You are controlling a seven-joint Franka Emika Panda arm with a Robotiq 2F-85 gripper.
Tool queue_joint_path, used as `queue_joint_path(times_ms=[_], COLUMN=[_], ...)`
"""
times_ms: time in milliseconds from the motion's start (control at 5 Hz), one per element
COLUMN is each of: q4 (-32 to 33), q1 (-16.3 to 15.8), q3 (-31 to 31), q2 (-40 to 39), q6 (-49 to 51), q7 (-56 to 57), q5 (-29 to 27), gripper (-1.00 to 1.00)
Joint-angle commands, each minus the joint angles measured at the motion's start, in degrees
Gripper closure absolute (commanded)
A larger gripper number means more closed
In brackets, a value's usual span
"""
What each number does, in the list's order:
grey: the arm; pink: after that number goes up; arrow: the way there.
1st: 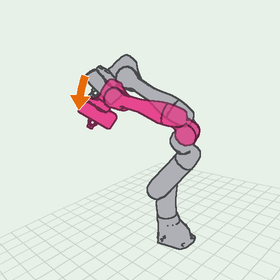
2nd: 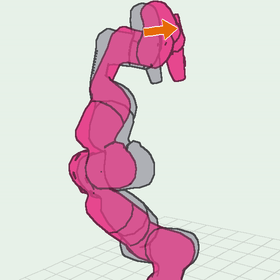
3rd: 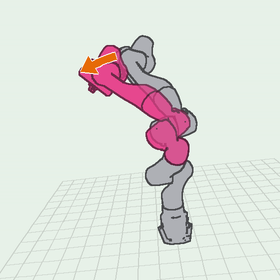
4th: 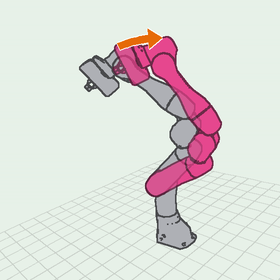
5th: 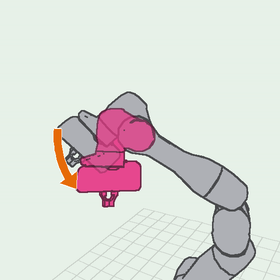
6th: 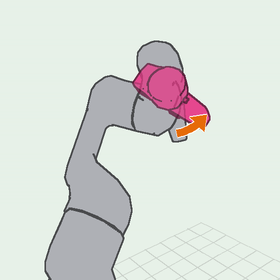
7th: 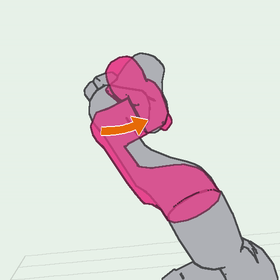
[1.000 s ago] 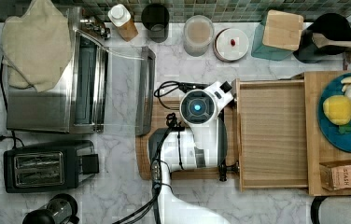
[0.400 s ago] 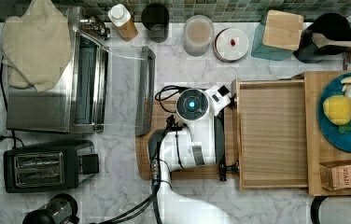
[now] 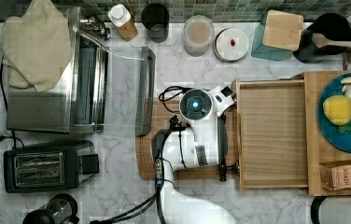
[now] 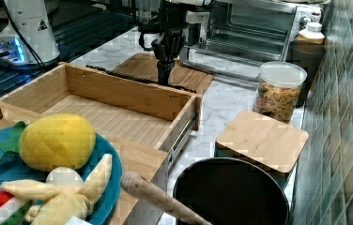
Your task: Close the drawer.
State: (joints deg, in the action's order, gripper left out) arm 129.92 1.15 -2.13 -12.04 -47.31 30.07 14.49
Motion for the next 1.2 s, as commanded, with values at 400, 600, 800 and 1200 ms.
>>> queue_joint_path(times_ms=[400, 600, 800, 1200], q4=[-2.99, -6.91, -12.3, -23.5], q1=[8.37, 12.99, 17.35, 22.1], q3=[-7.78, -9.65, -11.61, -16.03], q2=[0.6, -2.46, -6.3, -12.24], q6=[-3.53, -3.69, -4.45, 0.99], q7=[12.42, 21.95, 27.93, 29.36], q5=[4.9, 1.62, -2.53, -1.29], gripper=[1.0, 1.0, 1.0, 1.0])
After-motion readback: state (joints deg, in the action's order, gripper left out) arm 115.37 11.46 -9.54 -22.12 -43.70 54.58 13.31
